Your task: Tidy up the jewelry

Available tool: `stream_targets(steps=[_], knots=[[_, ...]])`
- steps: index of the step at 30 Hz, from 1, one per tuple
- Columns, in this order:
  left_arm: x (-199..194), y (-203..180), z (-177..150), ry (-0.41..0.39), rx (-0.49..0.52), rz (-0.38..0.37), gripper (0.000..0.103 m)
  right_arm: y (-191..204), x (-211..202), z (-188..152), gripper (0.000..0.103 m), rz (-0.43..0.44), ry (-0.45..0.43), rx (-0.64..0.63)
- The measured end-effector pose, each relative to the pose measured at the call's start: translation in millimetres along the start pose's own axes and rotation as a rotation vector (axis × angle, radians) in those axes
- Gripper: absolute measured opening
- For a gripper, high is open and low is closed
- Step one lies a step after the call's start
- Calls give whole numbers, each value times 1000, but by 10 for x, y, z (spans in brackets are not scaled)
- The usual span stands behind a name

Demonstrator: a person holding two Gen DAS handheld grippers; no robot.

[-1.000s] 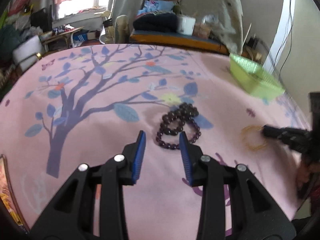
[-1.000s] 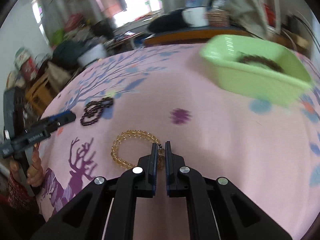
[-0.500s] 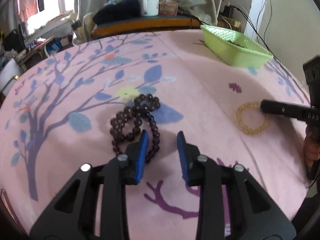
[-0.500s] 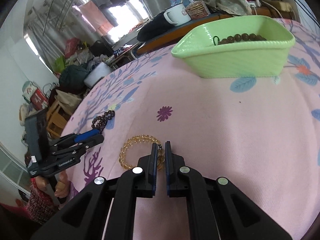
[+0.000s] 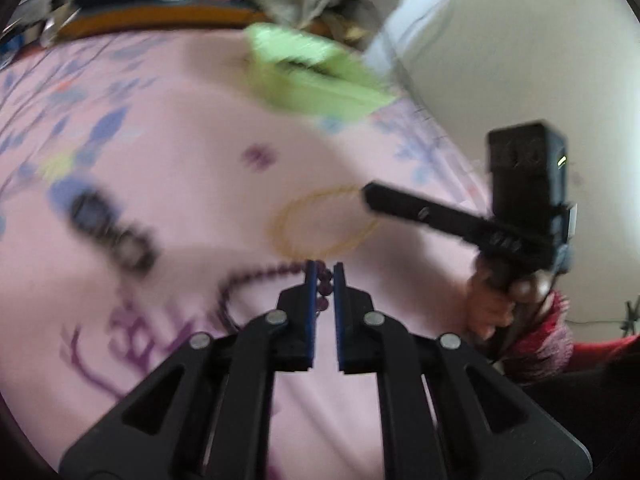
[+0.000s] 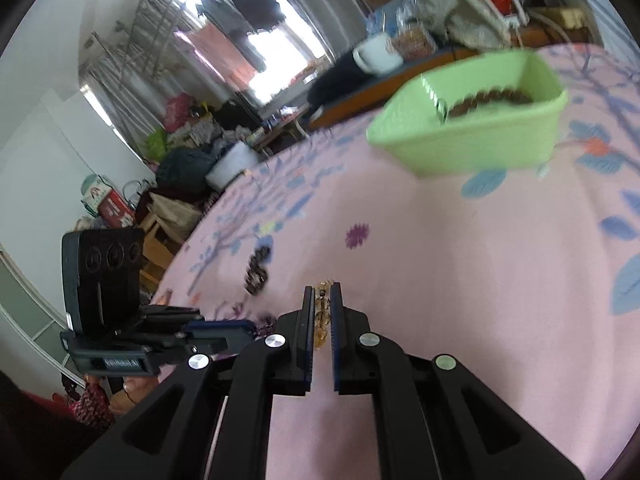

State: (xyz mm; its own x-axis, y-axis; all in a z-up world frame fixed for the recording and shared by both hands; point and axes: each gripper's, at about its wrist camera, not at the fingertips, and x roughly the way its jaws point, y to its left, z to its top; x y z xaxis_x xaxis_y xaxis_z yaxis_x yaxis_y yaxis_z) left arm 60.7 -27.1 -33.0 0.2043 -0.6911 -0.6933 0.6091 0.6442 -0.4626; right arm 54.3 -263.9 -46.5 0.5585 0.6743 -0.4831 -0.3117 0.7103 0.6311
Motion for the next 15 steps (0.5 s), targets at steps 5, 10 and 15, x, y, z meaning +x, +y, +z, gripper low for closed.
stream_targets(steps=[5,10,15], knots=[[-79,-193,566,-62,25,-67,6,-6,-356,247,0,19,-94,-12],[-5,-296,1197,-96,45,-45,6,-25,-599,631,0,-23,-179,-68],[246,-265,1708,-102,39,4,6,-197,-686,1006,0,-62,-237,-65]])
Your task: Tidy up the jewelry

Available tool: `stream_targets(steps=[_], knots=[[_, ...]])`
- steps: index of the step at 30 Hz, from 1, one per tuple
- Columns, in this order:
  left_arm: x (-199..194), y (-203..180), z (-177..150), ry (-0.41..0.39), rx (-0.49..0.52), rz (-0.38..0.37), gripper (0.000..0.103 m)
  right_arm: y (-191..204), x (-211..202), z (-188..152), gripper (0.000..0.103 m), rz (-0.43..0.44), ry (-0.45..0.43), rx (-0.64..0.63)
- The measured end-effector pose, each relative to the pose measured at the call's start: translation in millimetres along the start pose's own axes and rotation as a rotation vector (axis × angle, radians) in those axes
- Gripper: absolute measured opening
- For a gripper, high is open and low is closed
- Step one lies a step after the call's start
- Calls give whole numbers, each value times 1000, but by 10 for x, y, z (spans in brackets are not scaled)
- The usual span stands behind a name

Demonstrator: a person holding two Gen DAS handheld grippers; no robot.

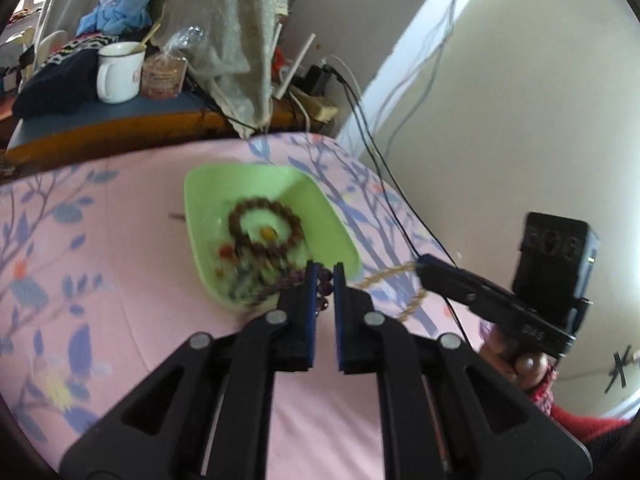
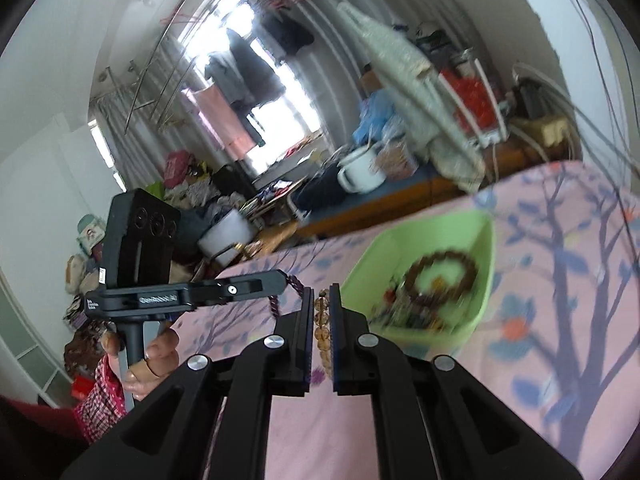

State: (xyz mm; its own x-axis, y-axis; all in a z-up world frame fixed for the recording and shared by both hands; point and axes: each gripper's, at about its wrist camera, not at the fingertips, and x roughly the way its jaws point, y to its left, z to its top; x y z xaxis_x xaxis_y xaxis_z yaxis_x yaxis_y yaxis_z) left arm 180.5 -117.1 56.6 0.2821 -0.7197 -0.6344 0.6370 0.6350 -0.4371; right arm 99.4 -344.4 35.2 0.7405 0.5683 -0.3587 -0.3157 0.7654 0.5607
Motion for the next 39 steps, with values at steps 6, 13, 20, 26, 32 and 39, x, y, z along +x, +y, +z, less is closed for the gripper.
stream_targets(steps=[6,13,20,26,32,39], knots=[[307,196,238,19,-34,26,6,-224,249,235,0,-80,5,-28],[578,382,303,59,-52,49,6,-450,559,251,0,-102,54,-8],[725,490,422,66,-53,65,6,-533,801,325,0,-117,84,-13],[868,548,528,56,-60,149,7,-574,956,385,0,-136,90,-31],[973,609,475,58,-55,281,17,-719,1054,352,0,-264,74,-11],[777,273,180,-31,105,499,17,-480,710,107,7,-259,-16,12]])
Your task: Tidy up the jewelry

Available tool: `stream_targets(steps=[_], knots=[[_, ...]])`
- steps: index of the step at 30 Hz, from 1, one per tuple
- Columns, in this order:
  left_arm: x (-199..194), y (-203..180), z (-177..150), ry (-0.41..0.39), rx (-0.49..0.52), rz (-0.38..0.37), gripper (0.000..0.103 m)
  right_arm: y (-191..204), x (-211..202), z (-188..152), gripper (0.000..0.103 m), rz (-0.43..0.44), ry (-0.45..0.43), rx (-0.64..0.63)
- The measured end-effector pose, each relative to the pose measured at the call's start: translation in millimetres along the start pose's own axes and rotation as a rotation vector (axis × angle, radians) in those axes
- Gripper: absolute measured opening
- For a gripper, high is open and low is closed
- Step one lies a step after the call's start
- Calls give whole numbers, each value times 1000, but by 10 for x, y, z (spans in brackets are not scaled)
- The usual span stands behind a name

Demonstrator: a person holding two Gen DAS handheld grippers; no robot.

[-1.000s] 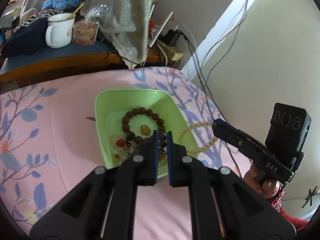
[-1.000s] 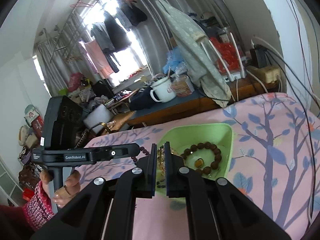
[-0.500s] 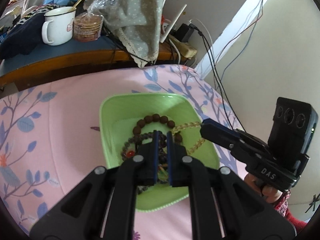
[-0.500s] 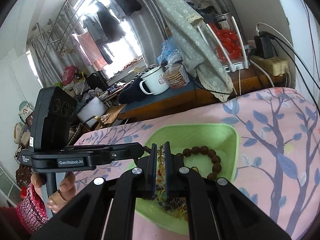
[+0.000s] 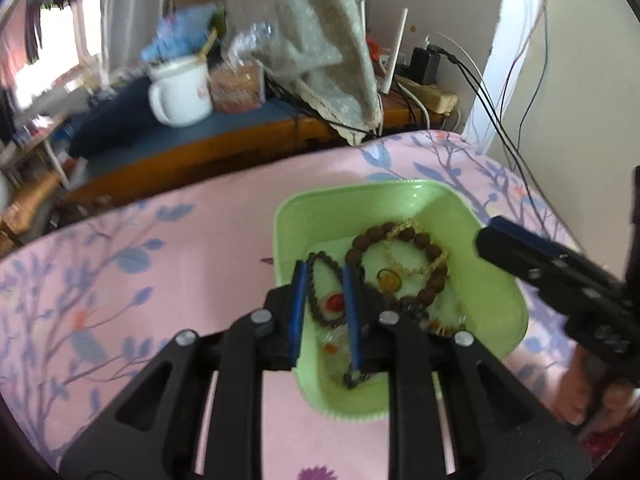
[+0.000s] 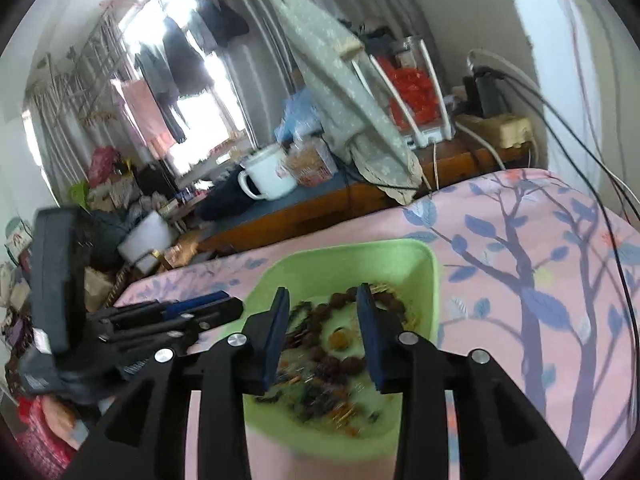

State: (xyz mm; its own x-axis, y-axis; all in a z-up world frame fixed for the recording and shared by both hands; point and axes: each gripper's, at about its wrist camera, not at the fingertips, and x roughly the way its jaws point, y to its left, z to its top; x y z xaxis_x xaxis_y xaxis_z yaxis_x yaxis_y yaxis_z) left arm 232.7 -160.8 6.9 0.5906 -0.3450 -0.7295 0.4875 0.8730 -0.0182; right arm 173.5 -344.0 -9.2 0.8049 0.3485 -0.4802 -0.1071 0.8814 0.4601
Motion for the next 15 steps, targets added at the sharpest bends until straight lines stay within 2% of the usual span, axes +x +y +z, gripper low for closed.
stream_targets(steps=[2,8,12,15], knots=[[-129,-59,-128,-27,25,54,17,87,-137,-82,7,11,-23,-7],[-381,-142,-442,-41,21,95,17,276,-436,-415,7,1,-44,42],[-530,-184,-617,-58,35,121,17,362,-552,-614,7,-37,-66,51],[-624,-178,-730,-67,35,136,17,393,-576,-718,7,-48,-50,61]])
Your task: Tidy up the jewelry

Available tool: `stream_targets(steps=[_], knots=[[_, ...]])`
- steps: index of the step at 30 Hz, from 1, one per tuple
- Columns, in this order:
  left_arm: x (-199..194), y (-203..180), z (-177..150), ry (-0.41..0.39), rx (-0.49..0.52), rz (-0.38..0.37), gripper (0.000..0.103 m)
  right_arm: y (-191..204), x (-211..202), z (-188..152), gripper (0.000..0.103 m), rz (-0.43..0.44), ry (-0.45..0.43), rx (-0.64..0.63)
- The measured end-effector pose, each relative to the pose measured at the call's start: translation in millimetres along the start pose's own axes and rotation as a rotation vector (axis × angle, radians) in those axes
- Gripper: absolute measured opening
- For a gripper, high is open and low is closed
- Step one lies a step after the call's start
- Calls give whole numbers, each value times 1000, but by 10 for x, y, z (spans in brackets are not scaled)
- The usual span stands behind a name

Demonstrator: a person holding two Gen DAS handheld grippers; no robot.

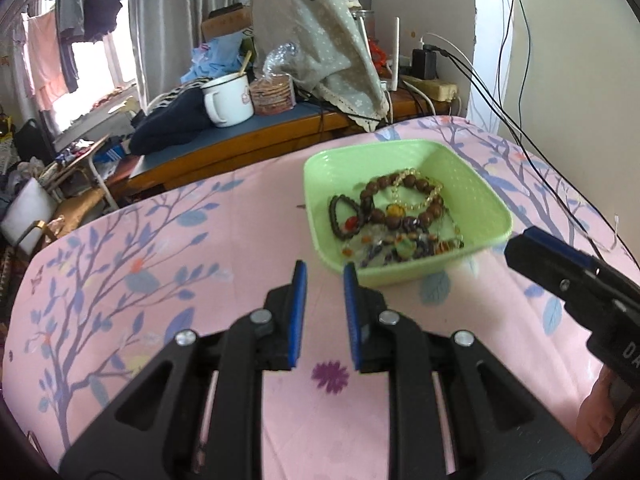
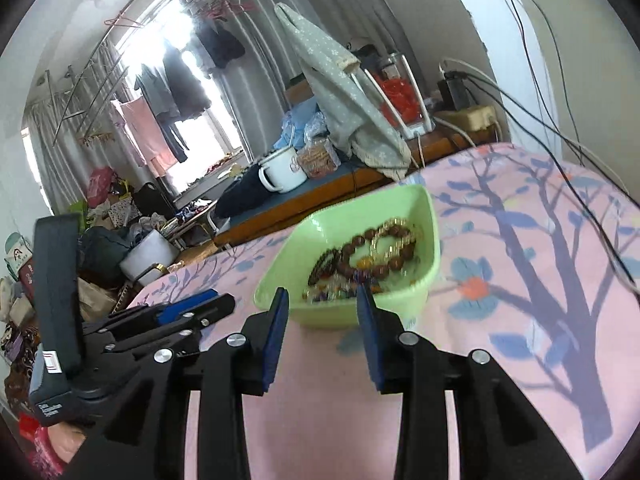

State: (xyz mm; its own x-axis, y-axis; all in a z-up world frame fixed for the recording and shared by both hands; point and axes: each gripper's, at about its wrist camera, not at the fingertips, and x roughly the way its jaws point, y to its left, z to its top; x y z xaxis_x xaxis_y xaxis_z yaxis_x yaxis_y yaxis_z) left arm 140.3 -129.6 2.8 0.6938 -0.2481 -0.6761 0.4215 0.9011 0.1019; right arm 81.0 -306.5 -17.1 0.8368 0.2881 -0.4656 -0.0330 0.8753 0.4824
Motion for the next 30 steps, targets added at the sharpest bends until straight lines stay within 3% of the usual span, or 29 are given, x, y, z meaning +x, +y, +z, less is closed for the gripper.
stream_targets(steps=[21,25,30], knots=[[-252,523,-481,-1,-84,78,17,543,45,-281,7,22,78,-94],[-286,800,-593,8,-132,82,17,686,138,-338,7,34,111,-118],[-472,1462,-810,-9,-251,134,18,942,322,-416,7,59,173,-193]])
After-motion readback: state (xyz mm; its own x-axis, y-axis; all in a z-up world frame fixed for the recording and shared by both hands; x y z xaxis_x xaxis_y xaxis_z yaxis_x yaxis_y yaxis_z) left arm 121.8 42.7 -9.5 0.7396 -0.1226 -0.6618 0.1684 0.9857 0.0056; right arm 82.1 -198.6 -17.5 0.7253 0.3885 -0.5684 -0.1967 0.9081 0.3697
